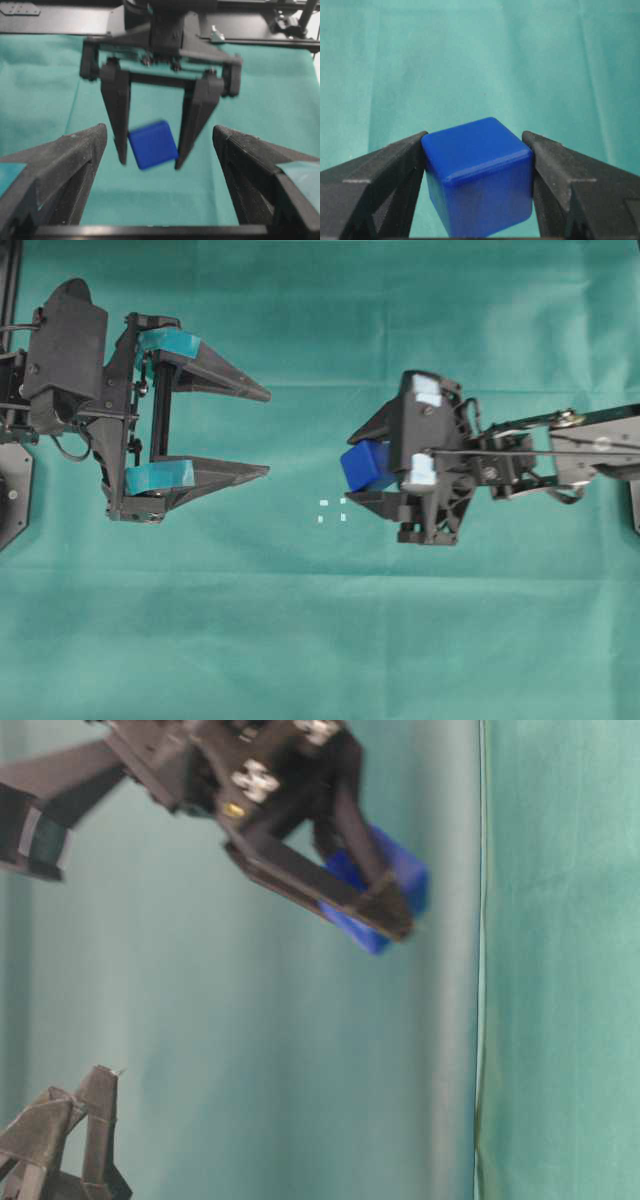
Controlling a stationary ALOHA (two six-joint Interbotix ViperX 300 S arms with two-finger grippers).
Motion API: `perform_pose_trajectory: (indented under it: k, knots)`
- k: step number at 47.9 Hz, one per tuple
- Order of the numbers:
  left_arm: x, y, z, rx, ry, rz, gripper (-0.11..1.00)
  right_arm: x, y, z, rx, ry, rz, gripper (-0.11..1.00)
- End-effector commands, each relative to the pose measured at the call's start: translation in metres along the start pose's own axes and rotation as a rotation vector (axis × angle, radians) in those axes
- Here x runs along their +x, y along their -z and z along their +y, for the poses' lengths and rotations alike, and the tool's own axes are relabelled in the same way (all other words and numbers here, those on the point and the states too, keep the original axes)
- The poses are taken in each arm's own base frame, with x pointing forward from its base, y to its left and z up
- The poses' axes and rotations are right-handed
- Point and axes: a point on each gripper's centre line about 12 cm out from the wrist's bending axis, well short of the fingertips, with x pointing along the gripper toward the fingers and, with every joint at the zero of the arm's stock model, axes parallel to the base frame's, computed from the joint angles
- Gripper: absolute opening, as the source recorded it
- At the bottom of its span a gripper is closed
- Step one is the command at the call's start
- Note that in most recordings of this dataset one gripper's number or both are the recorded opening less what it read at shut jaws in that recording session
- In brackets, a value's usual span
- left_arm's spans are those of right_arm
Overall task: Handover the blue block to the right arm after grasping it with the left arm, then place it in the designated position.
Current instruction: 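Lower the cube with the right gripper toward the white marker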
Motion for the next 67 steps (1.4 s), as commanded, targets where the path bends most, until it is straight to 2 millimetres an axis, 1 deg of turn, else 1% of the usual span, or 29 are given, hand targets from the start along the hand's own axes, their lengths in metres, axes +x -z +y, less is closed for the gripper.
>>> perform_pose_trajectory:
  k: [1, 16, 21, 44, 54, 67]
  knots:
    - [-0.003, -0.012, 0.001, -0.001, -0.002, -0.034, 1.00, 0.004, -0.005, 0.004, 0.007, -0.023, -0.025, 0.64]
    - [-0.003, -0.011, 0.001, -0.002, -0.002, -0.025, 1.00, 0.040, 0.013, 0.012, 0.028, -0.073, 0.002, 0.64]
    - [-0.003, -0.011, 0.001, -0.001, -0.003, -0.023, 1.00, 0.049, 0.015, 0.014, 0.029, -0.086, 0.002, 0.64]
    - [-0.003, -0.011, 0.001, -0.002, -0.002, -0.023, 1.00, 0.101, 0.031, 0.018, 0.031, -0.114, 0.031, 0.64]
    - [-0.002, -0.011, 0.001, -0.002, -0.002, -0.022, 1.00, 0.112, 0.038, 0.016, 0.034, -0.114, 0.045, 0.64]
    - [-0.002, -0.010, 0.001, -0.001, -0.003, -0.018, 1.00, 0.113, 0.037, 0.015, 0.039, -0.123, 0.030, 0.64]
